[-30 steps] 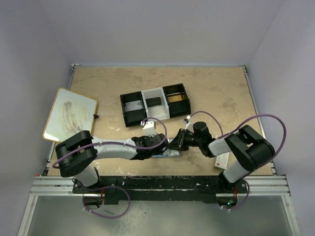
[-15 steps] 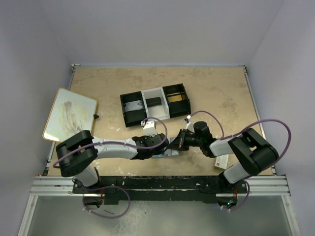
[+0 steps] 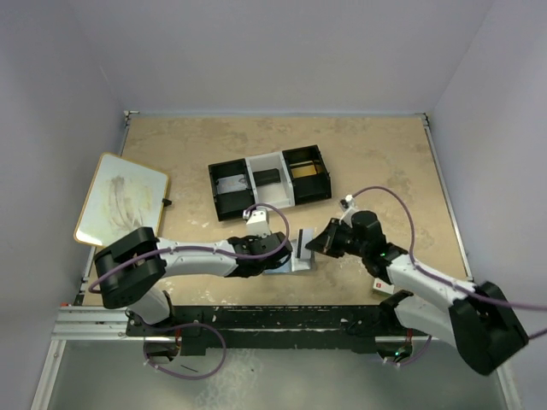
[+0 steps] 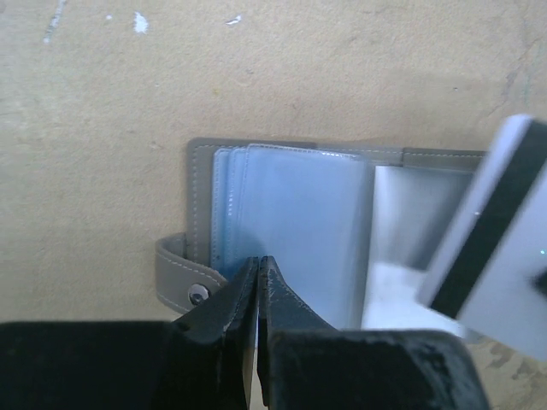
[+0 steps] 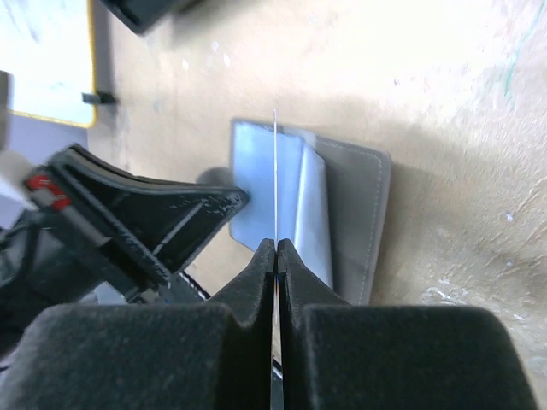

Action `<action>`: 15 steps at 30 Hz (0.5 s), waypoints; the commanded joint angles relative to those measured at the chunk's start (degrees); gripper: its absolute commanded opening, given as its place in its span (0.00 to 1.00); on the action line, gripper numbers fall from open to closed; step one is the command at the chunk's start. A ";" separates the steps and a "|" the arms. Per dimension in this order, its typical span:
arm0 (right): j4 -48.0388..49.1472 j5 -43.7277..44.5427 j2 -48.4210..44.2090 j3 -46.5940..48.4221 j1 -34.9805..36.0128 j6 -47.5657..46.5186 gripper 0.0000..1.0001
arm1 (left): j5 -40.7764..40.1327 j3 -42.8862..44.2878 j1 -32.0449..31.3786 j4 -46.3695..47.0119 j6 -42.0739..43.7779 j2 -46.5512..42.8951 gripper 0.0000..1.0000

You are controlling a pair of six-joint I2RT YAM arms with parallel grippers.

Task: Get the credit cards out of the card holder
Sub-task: Remove the credit card from the card holder, then place the credit card in the storage box.

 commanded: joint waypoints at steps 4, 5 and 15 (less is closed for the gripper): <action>-11.17 11.12 -14.10 7.15 -0.29 -10.14 0.00 | -3.26 2.61 0.23 -9.40 5.58 -7.86 0.19; -10.57 10.88 -15.12 7.70 -0.30 -11.40 0.00 | -3.13 3.32 0.34 -9.67 7.00 -9.21 0.28; -8.17 16.60 -10.24 20.04 3.59 -37.00 0.00 | -1.02 6.80 18.90 -21.21 19.95 -21.04 0.49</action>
